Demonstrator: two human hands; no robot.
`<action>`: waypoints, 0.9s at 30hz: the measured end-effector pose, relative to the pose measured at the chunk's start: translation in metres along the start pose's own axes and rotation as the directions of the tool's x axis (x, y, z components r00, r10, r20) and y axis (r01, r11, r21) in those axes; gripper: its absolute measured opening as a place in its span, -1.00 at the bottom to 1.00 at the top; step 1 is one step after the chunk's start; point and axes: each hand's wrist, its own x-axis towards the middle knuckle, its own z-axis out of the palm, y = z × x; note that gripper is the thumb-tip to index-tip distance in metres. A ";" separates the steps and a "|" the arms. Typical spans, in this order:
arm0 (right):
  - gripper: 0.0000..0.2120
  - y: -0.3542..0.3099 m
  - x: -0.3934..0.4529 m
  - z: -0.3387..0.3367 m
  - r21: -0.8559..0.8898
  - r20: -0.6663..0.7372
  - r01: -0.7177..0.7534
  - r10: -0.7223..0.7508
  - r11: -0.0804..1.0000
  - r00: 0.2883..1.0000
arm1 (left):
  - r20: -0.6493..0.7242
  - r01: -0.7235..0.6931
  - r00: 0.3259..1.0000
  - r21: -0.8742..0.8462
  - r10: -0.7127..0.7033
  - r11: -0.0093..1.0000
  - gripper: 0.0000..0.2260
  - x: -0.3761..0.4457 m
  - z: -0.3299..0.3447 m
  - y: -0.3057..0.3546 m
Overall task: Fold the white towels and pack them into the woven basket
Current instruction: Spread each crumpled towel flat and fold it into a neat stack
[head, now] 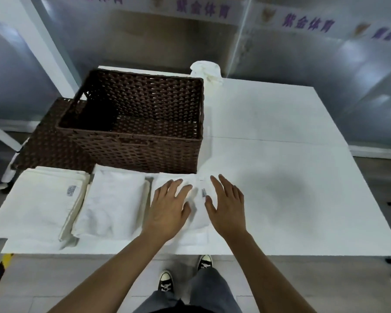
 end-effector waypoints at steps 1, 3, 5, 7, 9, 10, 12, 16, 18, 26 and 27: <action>-0.49 0.006 0.000 -0.005 0.004 -0.003 -0.015 0.015 1.000 1.000 | -0.012 -0.017 1.000 -0.002 0.017 1.000 -0.60 0.004 -0.001 0.006; -0.49 0.020 0.001 -0.014 0.010 -0.012 -0.046 0.046 0.999 0.999 | -0.034 -0.044 0.998 0.004 0.044 0.999 -0.60 0.012 -0.003 0.020; -0.49 0.035 0.004 -0.021 0.032 -0.037 -0.075 0.077 0.997 0.996 | -0.042 -0.066 0.997 -0.003 0.066 0.998 -0.61 0.020 -0.003 0.033; -0.50 0.048 0.011 -0.027 0.058 -0.069 -0.088 0.092 0.994 0.993 | -0.049 -0.074 0.996 -0.020 0.072 0.997 -0.62 0.031 0.000 0.045; -0.51 0.063 0.020 -0.033 0.076 -0.080 -0.101 0.107 0.992 0.991 | -0.043 -0.077 0.996 -0.028 0.076 0.997 -0.62 0.046 0.004 0.059; -0.51 0.073 0.024 -0.036 0.084 -0.079 -0.107 0.114 0.991 0.990 | -0.041 -0.082 0.996 -0.028 0.081 0.996 -0.62 0.053 0.007 0.067; -0.51 0.095 0.034 -0.041 0.095 -0.073 -0.118 0.125 0.988 0.989 | -0.046 -0.088 0.995 -0.026 0.087 0.996 -0.61 0.069 0.013 0.085; -0.50 0.140 0.066 -0.050 0.135 -0.033 -0.129 0.134 0.982 0.990 | -0.059 -0.072 0.996 -0.031 0.070 0.997 -0.62 0.111 0.030 0.118; -0.50 0.165 0.085 -0.054 0.151 -0.005 -0.125 0.127 0.981 0.992 | -0.059 -0.051 0.997 -0.024 0.050 0.998 -0.62 0.136 0.043 0.135; -0.49 0.259 0.155 -0.061 0.168 0.104 -0.063 0.046 0.984 0.994 | -0.078 0.108 0.991 -0.044 -0.111 0.993 -0.62 0.220 0.083 0.195; -0.49 0.267 0.165 -0.060 0.167 0.115 -0.057 0.038 0.984 0.993 | -0.081 0.124 0.989 -0.042 -0.127 0.991 -0.63 0.229 0.086 0.196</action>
